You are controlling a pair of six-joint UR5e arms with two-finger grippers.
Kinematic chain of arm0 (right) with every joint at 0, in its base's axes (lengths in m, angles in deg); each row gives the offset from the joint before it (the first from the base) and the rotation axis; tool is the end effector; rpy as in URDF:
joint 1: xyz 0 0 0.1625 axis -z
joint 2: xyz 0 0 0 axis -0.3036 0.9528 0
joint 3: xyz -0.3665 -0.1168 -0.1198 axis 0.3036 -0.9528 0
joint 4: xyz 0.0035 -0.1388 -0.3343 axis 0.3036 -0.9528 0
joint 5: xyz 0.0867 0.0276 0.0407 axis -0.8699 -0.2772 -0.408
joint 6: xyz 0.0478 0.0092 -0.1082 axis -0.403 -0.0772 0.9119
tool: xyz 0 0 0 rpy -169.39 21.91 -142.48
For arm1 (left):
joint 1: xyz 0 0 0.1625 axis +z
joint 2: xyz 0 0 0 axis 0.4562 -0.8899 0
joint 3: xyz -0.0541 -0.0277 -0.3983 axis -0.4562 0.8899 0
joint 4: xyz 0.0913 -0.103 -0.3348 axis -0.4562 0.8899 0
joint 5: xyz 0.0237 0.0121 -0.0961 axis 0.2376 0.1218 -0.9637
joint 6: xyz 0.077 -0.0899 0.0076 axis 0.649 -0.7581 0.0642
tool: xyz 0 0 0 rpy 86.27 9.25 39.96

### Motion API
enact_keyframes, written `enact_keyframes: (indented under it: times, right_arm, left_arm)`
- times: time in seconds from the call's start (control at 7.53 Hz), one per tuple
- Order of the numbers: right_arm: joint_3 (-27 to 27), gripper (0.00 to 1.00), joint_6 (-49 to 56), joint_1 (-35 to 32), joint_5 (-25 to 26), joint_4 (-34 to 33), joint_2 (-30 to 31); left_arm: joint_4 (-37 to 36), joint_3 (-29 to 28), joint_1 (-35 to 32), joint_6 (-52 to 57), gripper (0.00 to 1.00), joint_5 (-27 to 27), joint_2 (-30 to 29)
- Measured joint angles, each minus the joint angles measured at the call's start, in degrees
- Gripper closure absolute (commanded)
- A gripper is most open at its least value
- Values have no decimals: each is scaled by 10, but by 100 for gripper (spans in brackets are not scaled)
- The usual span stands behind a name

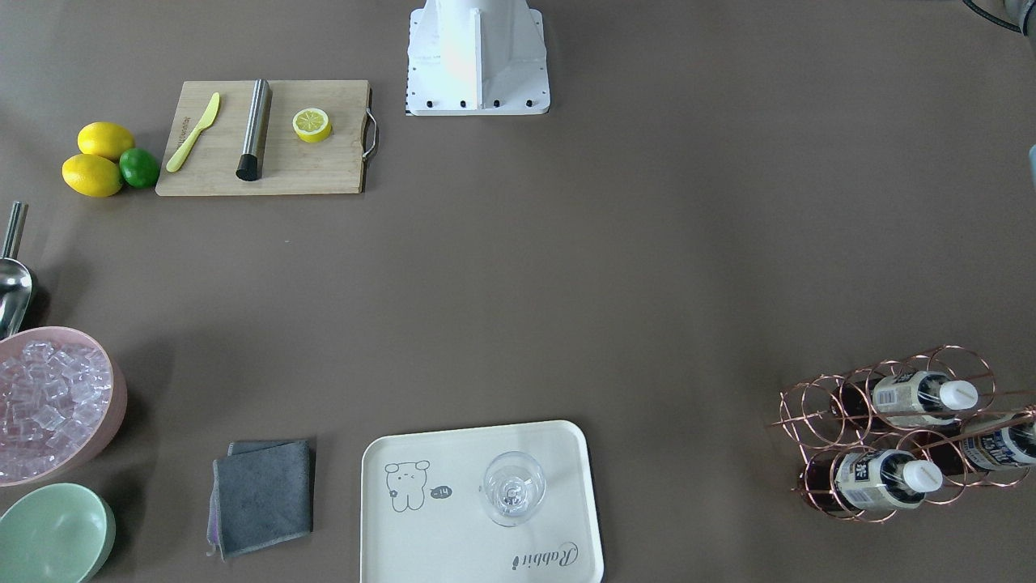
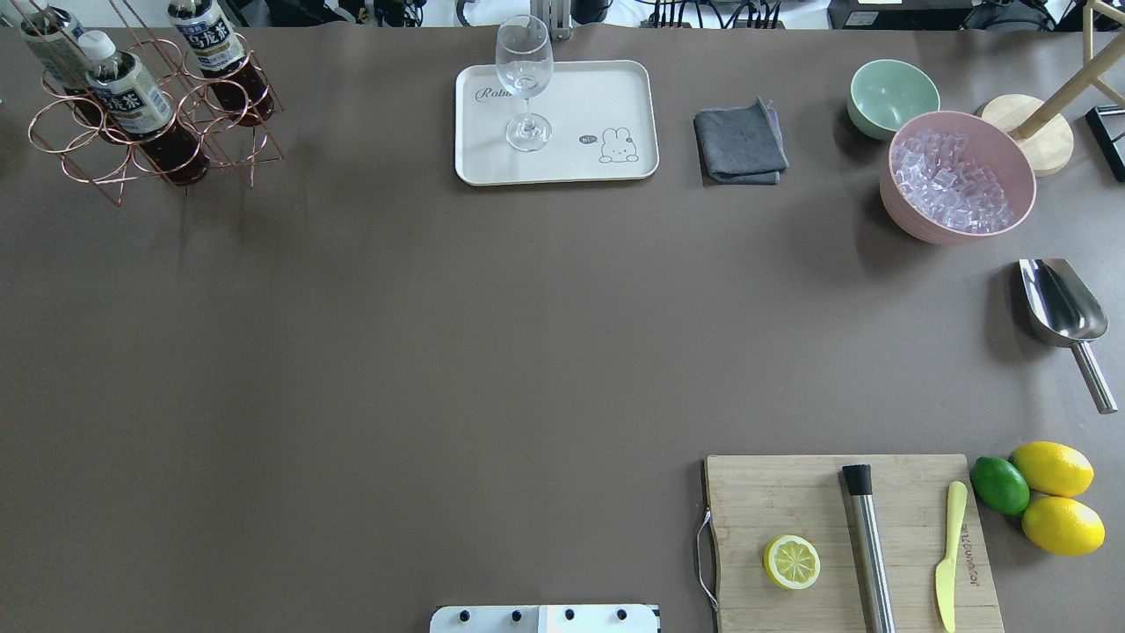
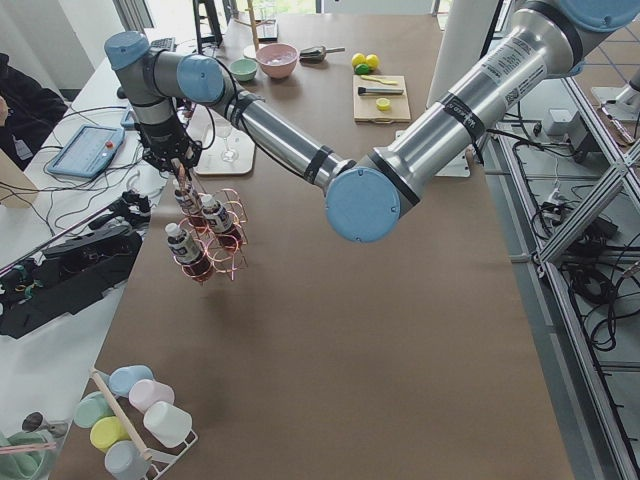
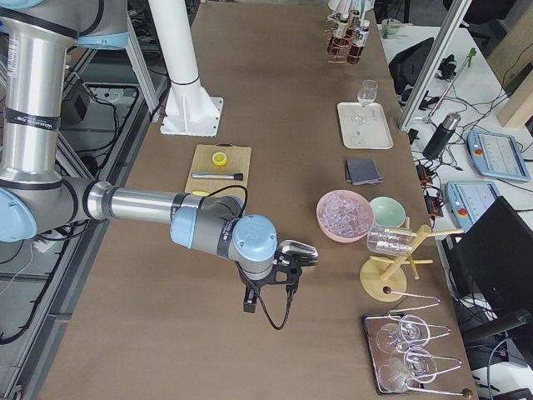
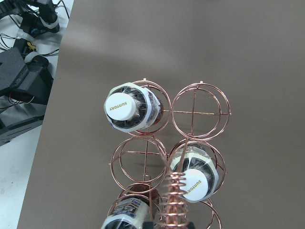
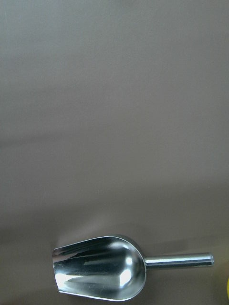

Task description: Take tea from basket to plate

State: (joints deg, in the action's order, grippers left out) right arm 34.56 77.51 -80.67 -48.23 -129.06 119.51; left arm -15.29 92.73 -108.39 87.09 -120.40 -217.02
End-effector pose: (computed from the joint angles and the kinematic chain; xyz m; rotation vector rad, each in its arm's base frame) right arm 0.0969 -0.3244 0.6646 -0.0651 -0.8056 0.1091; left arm 0.0535 -0.6792 0.3244 0.5178 0.6645 1.2399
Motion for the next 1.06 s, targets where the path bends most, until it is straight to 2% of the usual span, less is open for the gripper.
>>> enact_keyframes:
  times: [0.93,1.06]
  right_arm:
    - [-2,0,1,0,4,0,1]
    - [-6,0,1,0,5,0,0]
  left_arm:
    - [-265,204,-9,-3,100,1,21]
    - [-283,224,-4,-6,100,-1,24]
